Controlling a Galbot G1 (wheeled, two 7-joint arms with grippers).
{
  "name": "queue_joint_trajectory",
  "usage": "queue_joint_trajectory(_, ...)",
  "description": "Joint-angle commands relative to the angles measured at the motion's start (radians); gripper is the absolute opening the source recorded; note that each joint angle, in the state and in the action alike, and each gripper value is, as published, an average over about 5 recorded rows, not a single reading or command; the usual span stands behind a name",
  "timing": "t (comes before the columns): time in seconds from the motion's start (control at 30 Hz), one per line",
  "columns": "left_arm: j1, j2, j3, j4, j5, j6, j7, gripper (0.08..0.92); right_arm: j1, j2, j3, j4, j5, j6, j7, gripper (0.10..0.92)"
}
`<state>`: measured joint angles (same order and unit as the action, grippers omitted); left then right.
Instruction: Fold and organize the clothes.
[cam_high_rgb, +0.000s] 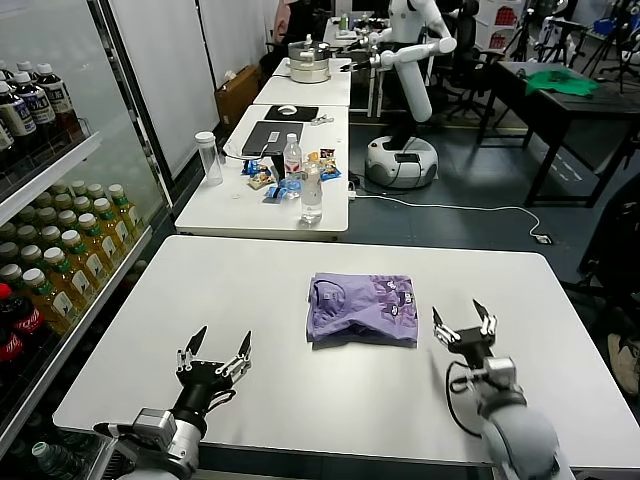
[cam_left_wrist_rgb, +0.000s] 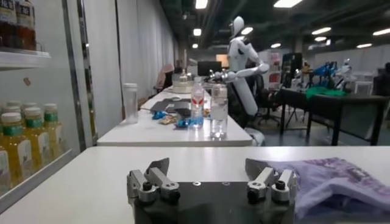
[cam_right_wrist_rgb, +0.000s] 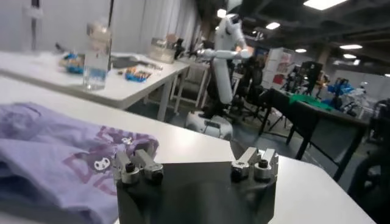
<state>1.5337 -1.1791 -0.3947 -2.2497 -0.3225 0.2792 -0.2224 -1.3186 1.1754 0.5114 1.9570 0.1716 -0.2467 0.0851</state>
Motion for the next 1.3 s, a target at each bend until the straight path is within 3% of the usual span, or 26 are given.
queue_joint_trajectory(0.03,0.021,-0.024,0.009,-0.01,0.009,-0.042,0.029,0.823,-0.387,0.086,0.184,0.296,0.007,0.191,0.006,0.823)
queue_joint_trajectory(0.83,0.04,-0.057,0.022,-0.011,0.029,-0.081,0.065,0.823,-0.405,0.134,0.182,0.375,-0.081,0.15,0.044,0.823)
queue_joint_trajectory(1.3,0.037,-0.029,-0.014,-0.001,0.009,-0.096,0.114,0.823,-0.382,0.139,0.163,0.383,-0.12,0.146,0.062,0.823)
